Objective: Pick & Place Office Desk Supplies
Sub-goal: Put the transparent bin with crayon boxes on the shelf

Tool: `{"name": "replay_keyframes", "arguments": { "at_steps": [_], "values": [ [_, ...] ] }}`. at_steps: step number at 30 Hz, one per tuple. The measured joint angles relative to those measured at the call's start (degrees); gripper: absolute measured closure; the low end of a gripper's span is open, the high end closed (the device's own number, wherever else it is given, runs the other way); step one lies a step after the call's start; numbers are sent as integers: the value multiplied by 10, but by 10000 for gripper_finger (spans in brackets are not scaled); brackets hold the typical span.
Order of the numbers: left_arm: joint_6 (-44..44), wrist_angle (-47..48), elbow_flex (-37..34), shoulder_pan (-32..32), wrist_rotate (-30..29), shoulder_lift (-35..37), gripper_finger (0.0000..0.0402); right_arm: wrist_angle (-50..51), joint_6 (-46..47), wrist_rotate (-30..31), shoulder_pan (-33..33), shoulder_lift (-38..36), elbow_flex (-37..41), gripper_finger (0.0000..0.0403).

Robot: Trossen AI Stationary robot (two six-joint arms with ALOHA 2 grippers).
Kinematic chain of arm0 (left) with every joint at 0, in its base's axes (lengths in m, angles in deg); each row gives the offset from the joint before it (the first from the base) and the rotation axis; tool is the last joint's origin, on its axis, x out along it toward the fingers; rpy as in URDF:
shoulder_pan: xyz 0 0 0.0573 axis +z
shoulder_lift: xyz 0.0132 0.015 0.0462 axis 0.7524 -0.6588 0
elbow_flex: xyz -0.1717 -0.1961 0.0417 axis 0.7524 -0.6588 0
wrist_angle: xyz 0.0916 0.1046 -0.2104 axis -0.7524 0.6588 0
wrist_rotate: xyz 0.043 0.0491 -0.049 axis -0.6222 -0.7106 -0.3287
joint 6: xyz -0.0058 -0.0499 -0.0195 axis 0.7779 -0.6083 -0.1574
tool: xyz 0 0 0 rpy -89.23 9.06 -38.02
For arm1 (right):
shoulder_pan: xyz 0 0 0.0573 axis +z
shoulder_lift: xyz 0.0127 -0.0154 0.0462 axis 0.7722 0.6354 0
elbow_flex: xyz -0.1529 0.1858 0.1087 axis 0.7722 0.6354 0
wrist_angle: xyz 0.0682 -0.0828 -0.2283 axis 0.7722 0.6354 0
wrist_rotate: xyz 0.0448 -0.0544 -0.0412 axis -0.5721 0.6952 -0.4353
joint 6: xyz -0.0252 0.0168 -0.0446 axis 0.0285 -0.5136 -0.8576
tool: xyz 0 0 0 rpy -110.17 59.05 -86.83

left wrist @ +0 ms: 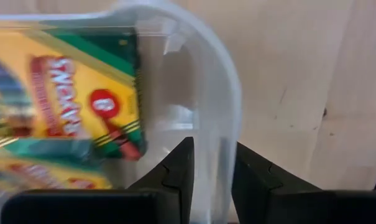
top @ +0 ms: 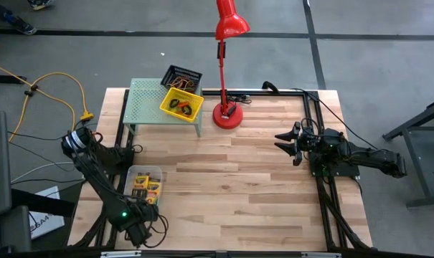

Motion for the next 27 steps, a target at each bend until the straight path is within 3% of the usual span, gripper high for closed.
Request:
{"name": "replay_keyframes", "arguments": {
  "at_steps": [14, 21, 27],
  "values": [
    [6, -85, -53, -3, 6, 0, 323, 0, 0, 0, 0, 0, 0, 247],
    [12, -86, -53, -3, 8, 0, 389, 0, 0, 0, 0, 0, 0, 247],
    [19, -92, -54, 5, 13, 3, 399, 0, 0, 0, 0, 0, 0, 247]
  ]
}}
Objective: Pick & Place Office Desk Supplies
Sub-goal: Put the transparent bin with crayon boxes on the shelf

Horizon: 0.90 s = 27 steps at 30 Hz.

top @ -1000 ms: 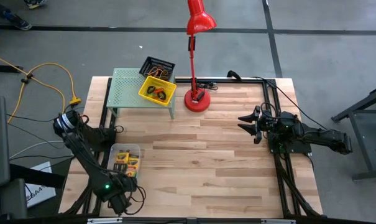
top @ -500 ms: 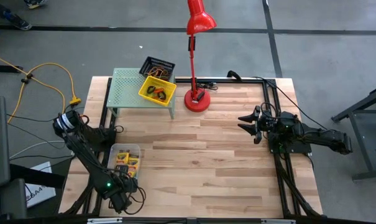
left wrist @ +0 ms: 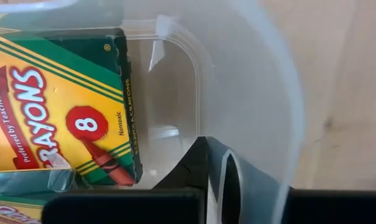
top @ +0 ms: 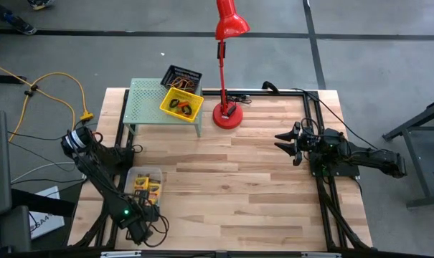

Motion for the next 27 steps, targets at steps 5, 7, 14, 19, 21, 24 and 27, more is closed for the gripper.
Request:
{"name": "replay_keyframes", "arguments": {
  "at_steps": [5, 7, 14, 19, 21, 24, 27],
  "values": [
    [-21, 0, 0, 13, 6, 29, 400, 0, 0, 0, 0, 0, 0, 247],
    [-30, 6, 0, 19, 6, 42, 400, 0, 0, 0, 0, 0, 0, 247],
    [-44, 87, 42, 25, -1, 72, 401, 0, 0, 0, 0, 0, 0, 247],
    [-52, 208, 130, 25, -11, 75, 401, 0, 0, 0, 0, 0, 0, 247],
    [-51, 239, 167, 25, -21, 75, 401, 0, 0, 0, 0, 0, 0, 247],
    [-42, 293, 219, 29, -37, 75, 401, 0, 0, 0, 0, 0, 0, 247],
    [-35, 346, 261, 37, -51, 75, 401, 0, 0, 0, 0, 0, 0, 247]
  ]
}}
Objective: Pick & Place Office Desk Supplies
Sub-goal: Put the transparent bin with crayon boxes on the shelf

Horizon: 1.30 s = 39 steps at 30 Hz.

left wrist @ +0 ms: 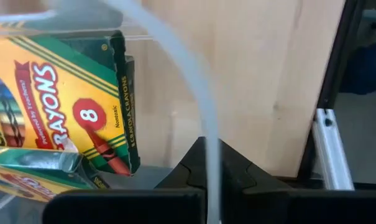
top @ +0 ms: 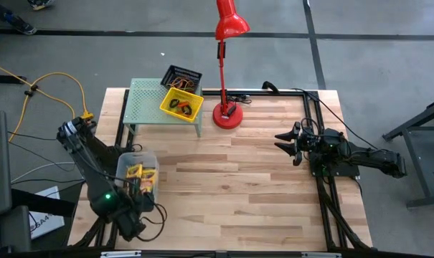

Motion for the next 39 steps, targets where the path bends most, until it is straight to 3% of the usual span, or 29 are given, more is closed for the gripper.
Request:
{"name": "replay_keyframes", "arguments": {
  "at_steps": [9, 19, 25, 39],
  "values": [
    [77, 100, 20, 63, -49, 86, 401, 0, 0, 0, 0, 0, 0, 247],
    [183, 88, -42, 196, -56, 181, 401, -2, 0, 0, 0, 0, 0, 247],
    [238, 90, -59, 287, -51, 192, 401, -3, 0, 0, 0, 0, 0, 247],
    [318, 89, -59, 424, -51, 192, 402, -5, 0, 0, 0, 0, 0, 247]
  ]
}}
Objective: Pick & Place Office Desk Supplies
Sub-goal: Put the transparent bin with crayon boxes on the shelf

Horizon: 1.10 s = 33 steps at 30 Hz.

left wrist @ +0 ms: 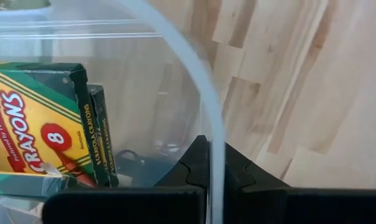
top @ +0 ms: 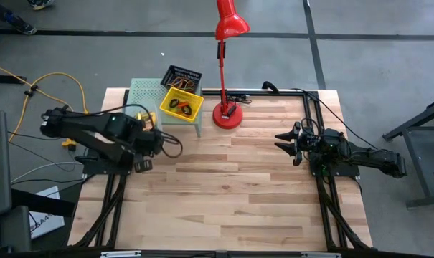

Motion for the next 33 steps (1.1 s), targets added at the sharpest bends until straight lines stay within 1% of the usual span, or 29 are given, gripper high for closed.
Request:
{"name": "replay_keyframes", "arguments": {
  "at_steps": [8, 21, 27, 29, 33],
  "values": [
    [99, 0, -1, 93, 35, 0, 402, 0, 0, 0, 0, 0, 0, 247],
    [237, 0, -3, 254, 36, 0, 402, -1, 0, 0, 0, 0, 0, 247],
    [346, 0, -3, 335, 35, 0, 402, -1, 0, 0, 0, 0, 0, 247],
    [378, 0, -3, 360, 22, 0, 402, -1, 0, 0, 0, 0, 0, 247],
    [431, 0, -3, 407, -27, -1, 402, -1, 0, 0, 0, 0, 0, 247]
  ]
}}
